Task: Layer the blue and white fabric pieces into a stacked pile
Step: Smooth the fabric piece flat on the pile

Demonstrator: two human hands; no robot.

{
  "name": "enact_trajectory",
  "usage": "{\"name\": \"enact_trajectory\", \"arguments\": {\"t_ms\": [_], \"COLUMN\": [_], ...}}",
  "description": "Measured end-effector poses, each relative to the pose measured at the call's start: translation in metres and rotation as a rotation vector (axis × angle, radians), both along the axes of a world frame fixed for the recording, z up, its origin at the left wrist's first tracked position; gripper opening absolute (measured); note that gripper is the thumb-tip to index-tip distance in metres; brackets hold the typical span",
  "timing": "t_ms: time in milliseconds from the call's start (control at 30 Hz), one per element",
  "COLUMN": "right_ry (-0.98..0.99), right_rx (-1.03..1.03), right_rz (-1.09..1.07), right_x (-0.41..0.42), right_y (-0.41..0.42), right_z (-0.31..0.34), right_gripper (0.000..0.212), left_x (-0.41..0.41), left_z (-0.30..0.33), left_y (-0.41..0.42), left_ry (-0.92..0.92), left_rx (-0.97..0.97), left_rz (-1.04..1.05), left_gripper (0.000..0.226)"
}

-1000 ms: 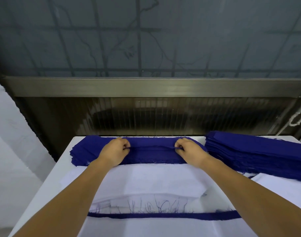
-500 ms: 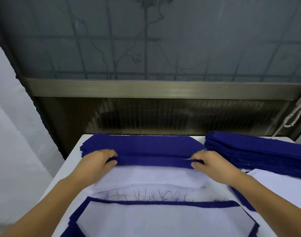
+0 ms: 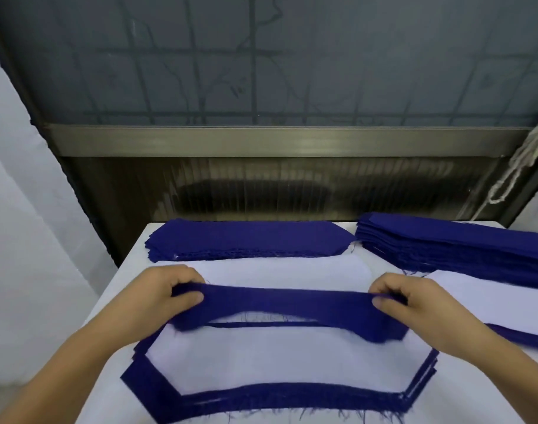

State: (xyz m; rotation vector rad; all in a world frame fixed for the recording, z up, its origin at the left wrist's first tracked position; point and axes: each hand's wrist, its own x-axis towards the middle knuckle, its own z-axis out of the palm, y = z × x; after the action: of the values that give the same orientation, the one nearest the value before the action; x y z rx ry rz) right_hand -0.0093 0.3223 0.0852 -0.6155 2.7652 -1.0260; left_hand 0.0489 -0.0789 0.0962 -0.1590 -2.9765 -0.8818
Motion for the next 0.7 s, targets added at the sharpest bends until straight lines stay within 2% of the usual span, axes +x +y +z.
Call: {"name": "enact_trajectory", "arguments": {"t_ms": [100,167,200,267,333,467,600,700], "right_ry": [0.473,0.711,0.773,0.829,0.845,0.825,0.813,0.777], "right_rx": [0.066,0.170,0.203,0.233,0.242,0.220,0.230,0.246], "right_rz": [0.041,0.144,0.186,0.243,0.253,0.218,0.213,0.184], "right_x": [0.015,0.025,0.030,0.038,0.043,0.044,0.044,0.045], "right_y": [0.007,0.011,0.013,0.015,0.017,0.018,0.021,0.025], "right_z": [-0.018,-0.039,-0.052,-0.077,-0.092,-0.095,-0.098,-0.097], "right_gripper": [0.019,0.014,0.019,0.042,0.055,0.054,0.053,0.054], "left_x": [0.018,0.032,0.038,0.048,0.055,0.058,0.061,0.063], "left_z": [-0.006,-0.022,-0.032,-0.053,-0.069,-0.076,-0.072,-0.071], "left_y": [0.000,0.002,0.004,0.007,0.009,0.007,0.008,0.009], "left_ry": [0.253,0.292,0.288,0.270,0.239,0.247,0.200,0.188], "left_rx": [-0.051,-0.117,-0.154,-0.239,-0.279,-0.275,-0.295,-0.265], "left_rz": [-0.027,-0.093,-0.134,-0.209,-0.248,-0.258,-0.273,-0.286], "left_gripper": [0.029,0.027,0.027,0.025,0.024,0.017,0.040,0.043]}}
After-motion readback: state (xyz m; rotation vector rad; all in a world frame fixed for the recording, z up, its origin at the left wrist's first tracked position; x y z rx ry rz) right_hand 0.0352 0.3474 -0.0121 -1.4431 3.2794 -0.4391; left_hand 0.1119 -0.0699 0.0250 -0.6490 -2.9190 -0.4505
